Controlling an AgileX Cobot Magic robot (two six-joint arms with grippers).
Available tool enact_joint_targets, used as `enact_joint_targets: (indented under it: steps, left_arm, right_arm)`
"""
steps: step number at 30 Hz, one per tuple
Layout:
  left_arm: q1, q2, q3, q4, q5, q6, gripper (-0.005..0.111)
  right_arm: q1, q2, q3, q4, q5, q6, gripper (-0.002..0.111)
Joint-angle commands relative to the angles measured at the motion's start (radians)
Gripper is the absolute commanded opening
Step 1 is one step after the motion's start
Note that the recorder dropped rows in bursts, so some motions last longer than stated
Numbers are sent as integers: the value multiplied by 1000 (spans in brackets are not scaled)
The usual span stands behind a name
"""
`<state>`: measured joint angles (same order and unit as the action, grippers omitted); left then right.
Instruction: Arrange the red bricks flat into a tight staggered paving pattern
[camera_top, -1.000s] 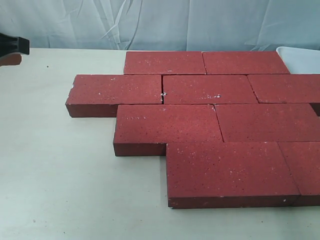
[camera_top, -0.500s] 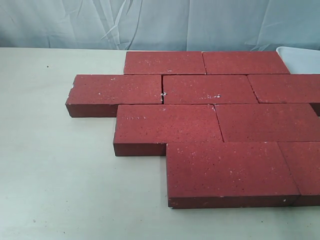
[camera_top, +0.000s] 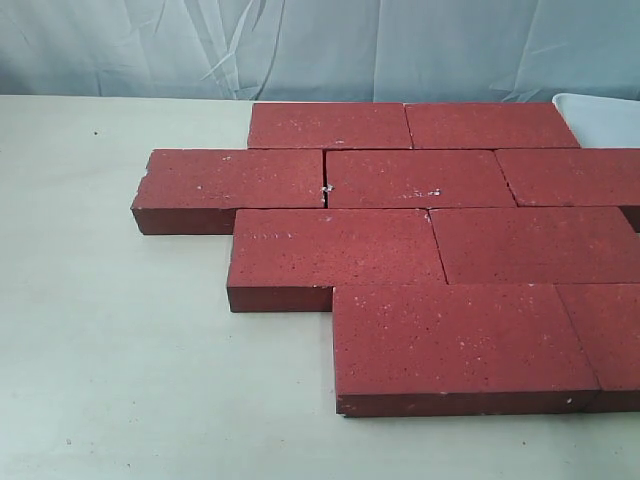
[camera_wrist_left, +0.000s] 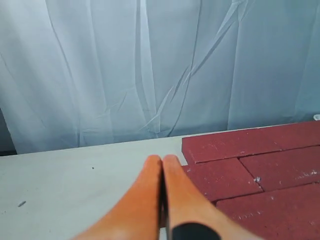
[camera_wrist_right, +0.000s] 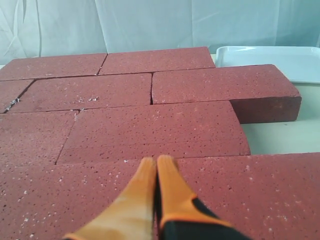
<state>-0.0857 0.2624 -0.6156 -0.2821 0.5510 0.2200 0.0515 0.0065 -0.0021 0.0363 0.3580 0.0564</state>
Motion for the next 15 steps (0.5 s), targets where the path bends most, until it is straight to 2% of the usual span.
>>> enact_joint_targets:
  steps: [1,15]
  left_arm:
    - [-8,-55,7,7,142,2,0]
    - [-8,-57,7,78,167,5,0]
  right_arm:
    - [-5,-7,2,-1,-9,-3,-1]
    - [-5,-7,2,-1,-9,-3,-1]
